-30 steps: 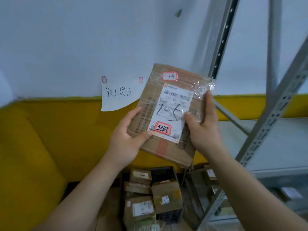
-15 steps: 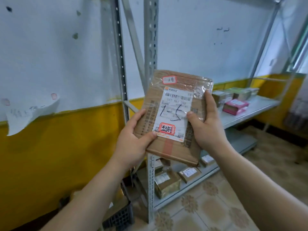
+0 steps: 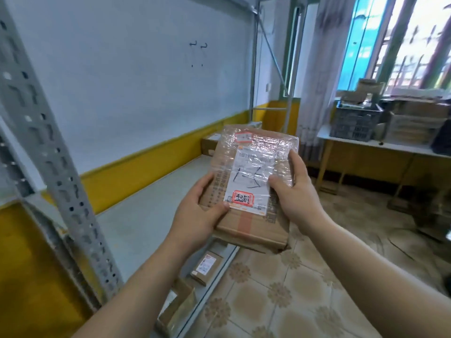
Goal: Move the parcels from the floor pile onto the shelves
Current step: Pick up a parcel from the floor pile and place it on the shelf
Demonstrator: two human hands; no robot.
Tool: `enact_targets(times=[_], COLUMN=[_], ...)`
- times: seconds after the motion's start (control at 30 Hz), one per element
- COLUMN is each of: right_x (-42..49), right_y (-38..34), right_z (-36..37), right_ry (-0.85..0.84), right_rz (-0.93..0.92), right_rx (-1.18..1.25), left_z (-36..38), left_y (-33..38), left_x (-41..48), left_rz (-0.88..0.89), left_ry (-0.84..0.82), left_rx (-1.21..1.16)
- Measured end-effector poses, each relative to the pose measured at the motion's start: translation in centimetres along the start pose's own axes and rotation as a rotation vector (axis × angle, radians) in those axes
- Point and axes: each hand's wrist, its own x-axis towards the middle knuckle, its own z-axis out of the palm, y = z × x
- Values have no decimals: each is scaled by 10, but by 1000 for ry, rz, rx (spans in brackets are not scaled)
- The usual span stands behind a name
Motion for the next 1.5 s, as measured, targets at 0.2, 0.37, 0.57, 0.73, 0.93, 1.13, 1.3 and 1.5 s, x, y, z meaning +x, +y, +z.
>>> enact_targets(times=[0.2,0.37,0.57,0.73,0.93,1.13,1.3,1.5], right_x=[65,137,233,309,418,539,627,725], right_y=[49,95,131,154,188,221,258,313], right_z=[-75,-143,-203,-203,-166,-138,-155,-186], right_ry=[135,212,203,139,35,38,96,108], right_rz=[50,77,83,76,95,159,181,207], right_rx=[-61,-89,-122,-109,-107,-16,-47,3], left_z=[103,205,296,326,350,386,440,521], left_y=[3,7,19,12,-31,-72,-84,-99], left_x=[68,128,198,259,354,480,569,651], left_rz=[18,16,30,-5,-28,-53,-31,26], left_ry=[-152,-216,-219,-180,-99,-100,-190,-222], left_rx=[-28,-58,-52,-49,26,-29,-10,28])
